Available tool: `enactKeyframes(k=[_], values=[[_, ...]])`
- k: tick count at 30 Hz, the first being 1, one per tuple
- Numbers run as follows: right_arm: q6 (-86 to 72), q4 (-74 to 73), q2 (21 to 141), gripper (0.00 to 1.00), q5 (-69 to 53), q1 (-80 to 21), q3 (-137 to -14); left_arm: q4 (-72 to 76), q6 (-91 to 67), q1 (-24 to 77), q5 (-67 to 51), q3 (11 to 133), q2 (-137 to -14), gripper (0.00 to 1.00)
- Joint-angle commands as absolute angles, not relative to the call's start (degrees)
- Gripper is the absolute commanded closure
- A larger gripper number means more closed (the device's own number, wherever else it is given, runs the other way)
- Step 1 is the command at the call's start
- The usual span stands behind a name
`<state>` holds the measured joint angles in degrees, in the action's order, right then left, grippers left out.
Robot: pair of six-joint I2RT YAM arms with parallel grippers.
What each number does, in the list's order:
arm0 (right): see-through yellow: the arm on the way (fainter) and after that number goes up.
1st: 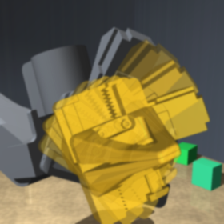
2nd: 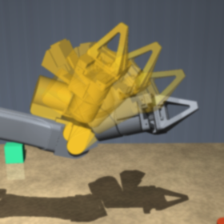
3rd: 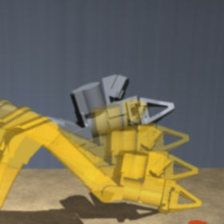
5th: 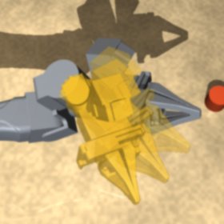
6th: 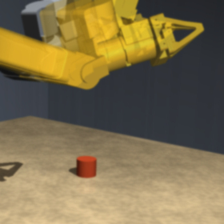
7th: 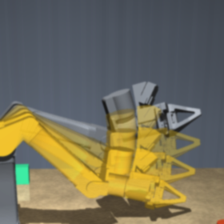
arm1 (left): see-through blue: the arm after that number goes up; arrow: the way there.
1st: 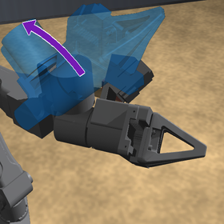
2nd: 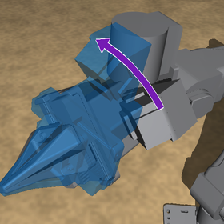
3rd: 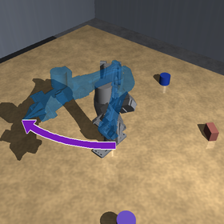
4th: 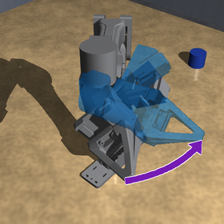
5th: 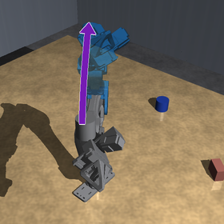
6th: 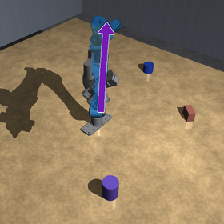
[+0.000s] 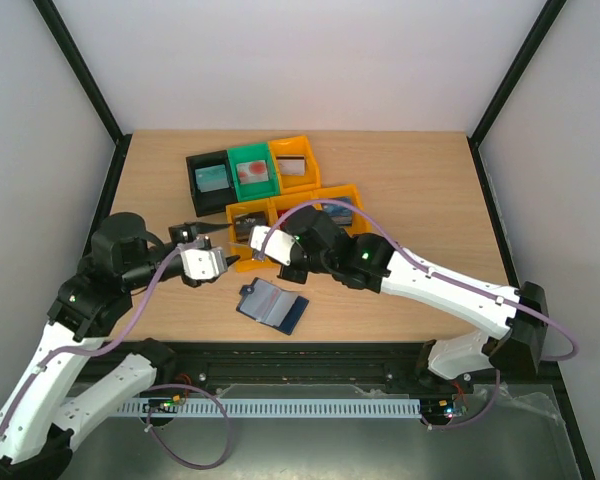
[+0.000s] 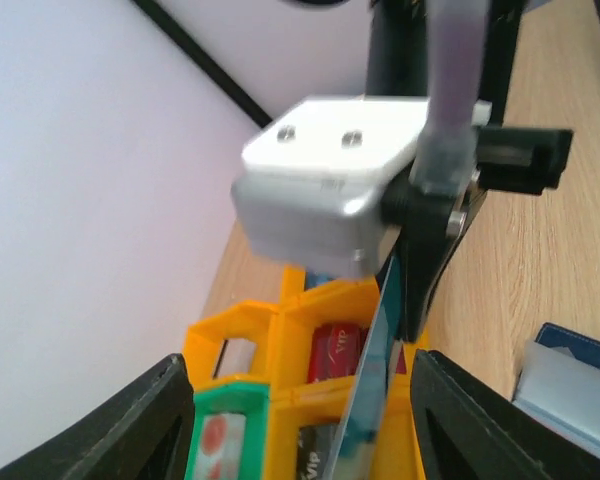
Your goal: Take the credit cards out of the card holder
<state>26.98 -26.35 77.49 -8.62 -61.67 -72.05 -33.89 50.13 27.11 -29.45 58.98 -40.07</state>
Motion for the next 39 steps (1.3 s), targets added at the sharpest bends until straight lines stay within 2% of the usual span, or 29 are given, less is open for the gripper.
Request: enactKeyframes(k=[1, 10, 12, 16, 20, 26, 30, 32, 35, 39], values=[[28.1, -27.3, 78.1, 0.98, -5.9, -63.1, -74.6, -36.2, 54.7, 29.8, -27.8, 59.7, -41.6, 0.42], [28.0, -27.6, 77.4, 0.98, -5.4, -65.0, -75.6, -30.6, 56.1, 34.0, -18.4, 58.0, -44.4, 0.58], [28.4, -27.6, 77.4, 0.98, -5.4, -65.3, -75.6, -31.5, 57.2, 34.6, -18.2, 57.9, -44.8, 0.65], [28.5, -27.3, 77.6, 0.98, -5.1, -65.5, -75.9, -32.5, 59.1, 35.4, -17.5, 57.7, -45.1, 0.87], [28.5, -26.7, 77.0, 0.98, -5.4, -65.5, -75.8, -33.9, 61.3, 35.6, -16.8, 57.2, -45.1, 0.97], [28.5, -26.3, 76.2, 0.98, -5.3, -65.5, -75.7, -33.8, 62.9, 36.1, -15.9, 56.2, -45.2, 0.96], [28.5, -26.4, 76.1, 0.98, -5.7, -65.5, -75.6, -32.7, 62.8, 36.5, -15.0, 55.7, -45.2, 0.84], [28.5, -26.4, 76.2, 0.98, -6.0, -65.5, -75.8, -32.2, 62.7, 36.7, -14.6, 55.8, -45.4, 0.86], [28.5, -26.4, 76.0, 0.98, -6.2, -65.6, -75.8, -31.9, 62.7, 36.8, -14.2, 55.8, -45.5, 0.97], [28.3, -25.9, 75.4, 0.98, -5.8, -65.5, -75.2, -30.4, 60.6, 36.8, -13.5, 55.5, -45.4, 0.98]])
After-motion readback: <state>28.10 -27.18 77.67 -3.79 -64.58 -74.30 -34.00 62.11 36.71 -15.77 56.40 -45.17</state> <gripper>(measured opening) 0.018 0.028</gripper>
